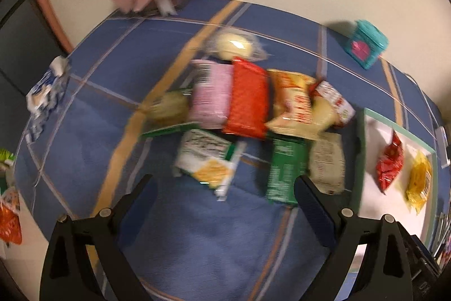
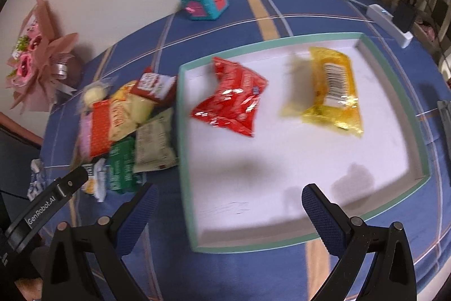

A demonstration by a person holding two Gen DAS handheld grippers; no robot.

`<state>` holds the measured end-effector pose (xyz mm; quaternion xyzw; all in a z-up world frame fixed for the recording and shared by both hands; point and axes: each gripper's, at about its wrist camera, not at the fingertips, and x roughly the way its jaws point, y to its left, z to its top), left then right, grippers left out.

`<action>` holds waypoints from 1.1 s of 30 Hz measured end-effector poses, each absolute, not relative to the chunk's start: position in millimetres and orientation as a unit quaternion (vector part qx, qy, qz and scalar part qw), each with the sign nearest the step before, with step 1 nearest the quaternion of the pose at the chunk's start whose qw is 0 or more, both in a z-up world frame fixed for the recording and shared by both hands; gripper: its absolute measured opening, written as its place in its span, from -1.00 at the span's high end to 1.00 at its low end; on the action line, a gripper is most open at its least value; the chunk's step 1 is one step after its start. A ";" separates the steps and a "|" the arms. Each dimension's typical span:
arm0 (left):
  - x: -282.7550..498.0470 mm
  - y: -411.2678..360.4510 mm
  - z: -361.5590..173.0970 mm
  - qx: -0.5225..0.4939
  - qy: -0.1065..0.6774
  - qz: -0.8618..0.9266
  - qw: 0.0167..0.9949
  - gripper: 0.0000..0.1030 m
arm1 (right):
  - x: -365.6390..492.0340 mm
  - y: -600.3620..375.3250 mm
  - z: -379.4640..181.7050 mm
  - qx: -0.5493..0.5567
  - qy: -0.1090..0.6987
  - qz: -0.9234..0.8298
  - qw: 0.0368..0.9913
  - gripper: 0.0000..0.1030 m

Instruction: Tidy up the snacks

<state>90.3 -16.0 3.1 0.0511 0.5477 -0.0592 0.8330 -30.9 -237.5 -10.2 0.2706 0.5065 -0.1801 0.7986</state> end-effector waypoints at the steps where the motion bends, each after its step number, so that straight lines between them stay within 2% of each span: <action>1: 92.4 -7.9 4.0 0.049 0.548 -0.052 0.833 -0.89 | -28.6 -233.9 -9.8 0.273 0.506 -0.175 0.799 -1.00; 12: 117.3 65.2 4.4 -0.008 0.556 0.015 0.831 -0.89 | 8.0 -185.5 -16.0 0.254 0.520 -0.119 0.807 -1.00; 29: 138.3 51.9 -28.0 -0.017 0.592 -0.023 0.806 -0.89 | 57.6 -137.5 -31.2 0.193 0.532 -0.079 0.821 -1.00; 31: 141.4 49.8 -30.8 -0.020 0.595 -0.026 0.803 -0.89 | 61.4 -137.5 -34.1 0.197 0.531 -0.080 0.821 -0.95; 33: 145.0 50.4 -32.5 -0.025 0.595 -0.027 0.803 -0.89 | 65.3 -138.6 -37.3 0.204 0.529 -0.075 0.820 -0.81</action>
